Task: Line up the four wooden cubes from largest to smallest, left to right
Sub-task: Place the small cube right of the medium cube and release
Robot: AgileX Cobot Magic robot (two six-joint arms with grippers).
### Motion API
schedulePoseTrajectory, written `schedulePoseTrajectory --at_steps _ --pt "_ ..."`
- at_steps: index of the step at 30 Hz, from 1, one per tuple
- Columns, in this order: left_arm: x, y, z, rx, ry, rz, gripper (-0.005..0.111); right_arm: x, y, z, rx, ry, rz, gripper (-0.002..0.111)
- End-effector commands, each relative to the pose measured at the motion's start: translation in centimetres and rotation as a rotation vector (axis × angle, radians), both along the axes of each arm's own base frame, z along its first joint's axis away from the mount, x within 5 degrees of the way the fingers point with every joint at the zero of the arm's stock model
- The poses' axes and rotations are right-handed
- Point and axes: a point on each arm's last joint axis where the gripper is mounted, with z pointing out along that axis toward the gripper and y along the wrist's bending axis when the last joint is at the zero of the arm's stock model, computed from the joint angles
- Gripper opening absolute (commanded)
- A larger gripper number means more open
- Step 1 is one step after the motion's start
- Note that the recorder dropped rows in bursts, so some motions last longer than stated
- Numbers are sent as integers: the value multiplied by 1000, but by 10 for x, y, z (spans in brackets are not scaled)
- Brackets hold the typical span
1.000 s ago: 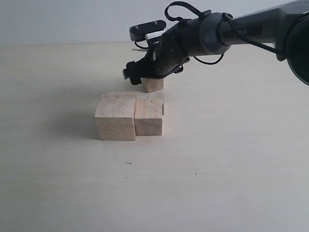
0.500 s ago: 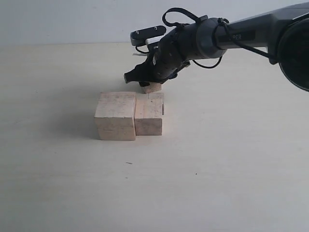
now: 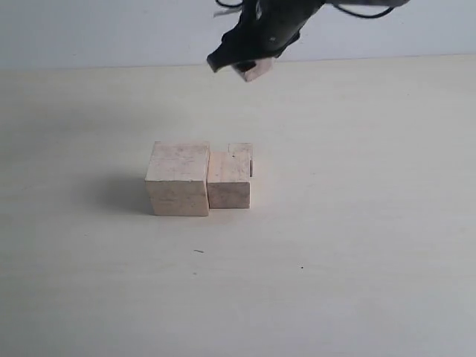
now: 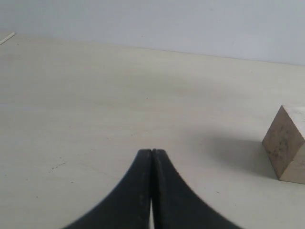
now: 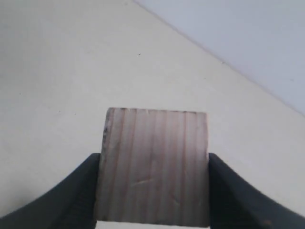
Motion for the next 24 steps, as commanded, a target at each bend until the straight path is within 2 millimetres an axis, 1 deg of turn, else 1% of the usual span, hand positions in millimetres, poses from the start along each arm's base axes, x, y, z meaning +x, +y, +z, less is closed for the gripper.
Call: schedulePoseTrajectory --at_steps 1,5,7,9,11,12,15,19,20,22,24 --pt "0 0 0 2 -15 -5 0 -3 -38 34 12 -10 33 0" --pt "0 0 0 2 -15 -5 0 -16 -66 44 67 -7 95 0" --pt "0 0 0 2 -15 -5 0 -24 -78 41 56 -7 166 0" --pt "0 0 0 2 -15 -5 0 -34 -86 38 15 -16 309 0" --pt "0 0 0 2 -15 -5 0 -47 -92 30 -1 40 509 0" --pt "0 0 0 2 -15 -5 0 -53 -94 25 17 75 599 0" --pt "0 0 0 2 -15 -5 0 -63 -95 13 57 152 744 0" --pt "0 0 0 2 -15 -5 0 -64 -98 -5 -21 236 804 0" --pt "0 0 0 2 -15 -5 0 -60 -102 -15 -105 244 822 0" --pt "0 0 0 2 -15 -5 0 -54 -108 -24 -191 248 805 0" --pt "0 0 0 2 -15 -5 0 -52 -105 -30 -171 252 792 0"
